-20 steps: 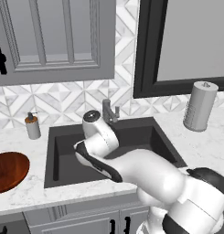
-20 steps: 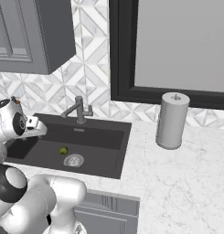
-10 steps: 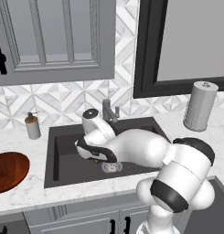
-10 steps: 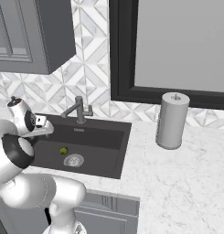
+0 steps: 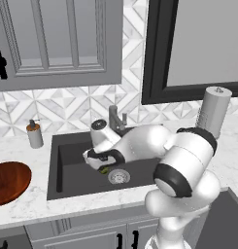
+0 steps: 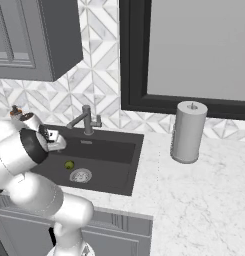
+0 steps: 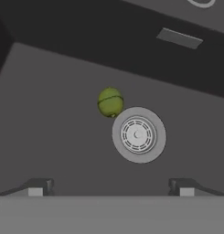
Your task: Pick the lime from the sink and place it in the bowl. Then pick the bowl and place it in the microwave. Then close the microwave door and press the start button.
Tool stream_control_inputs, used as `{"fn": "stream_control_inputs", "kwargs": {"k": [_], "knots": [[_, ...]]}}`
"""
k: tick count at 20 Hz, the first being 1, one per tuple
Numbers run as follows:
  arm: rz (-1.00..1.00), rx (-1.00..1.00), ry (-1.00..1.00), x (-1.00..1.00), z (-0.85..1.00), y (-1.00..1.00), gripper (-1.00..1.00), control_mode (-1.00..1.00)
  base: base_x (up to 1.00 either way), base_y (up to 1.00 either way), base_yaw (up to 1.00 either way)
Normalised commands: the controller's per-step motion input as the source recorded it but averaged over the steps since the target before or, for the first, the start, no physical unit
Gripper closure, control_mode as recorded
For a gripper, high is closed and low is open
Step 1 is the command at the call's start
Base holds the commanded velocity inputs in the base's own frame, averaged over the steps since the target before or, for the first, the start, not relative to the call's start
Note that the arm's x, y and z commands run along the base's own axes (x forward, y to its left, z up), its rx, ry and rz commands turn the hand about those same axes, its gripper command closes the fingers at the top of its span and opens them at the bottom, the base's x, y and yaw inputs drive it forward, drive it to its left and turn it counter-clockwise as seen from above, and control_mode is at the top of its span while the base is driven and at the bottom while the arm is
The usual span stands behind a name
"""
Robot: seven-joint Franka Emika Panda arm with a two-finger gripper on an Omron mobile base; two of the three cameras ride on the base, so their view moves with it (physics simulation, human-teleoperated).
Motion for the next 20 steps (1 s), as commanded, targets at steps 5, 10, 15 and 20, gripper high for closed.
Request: {"fn": "stream_control_inputs", "kwargs": {"k": [5, 10, 15, 20], "knots": [[0.00, 0.00, 0.00, 0.37, -0.36, -0.03, -1.00, -1.00, 0.00, 0.00, 0.00], [-0.02, -0.03, 0.03, 0.53, -0.17, 0.13, -1.00, -1.00, 0.00, 0.00, 0.00], [-0.01, -0.02, 0.04, 0.43, -0.22, 0.17, -1.00, -1.00, 0.00, 0.00, 0.00], [0.00, -0.02, 0.03, 0.28, -0.32, 0.08, -1.00, -1.00, 0.00, 0.00, 0.00]]}}
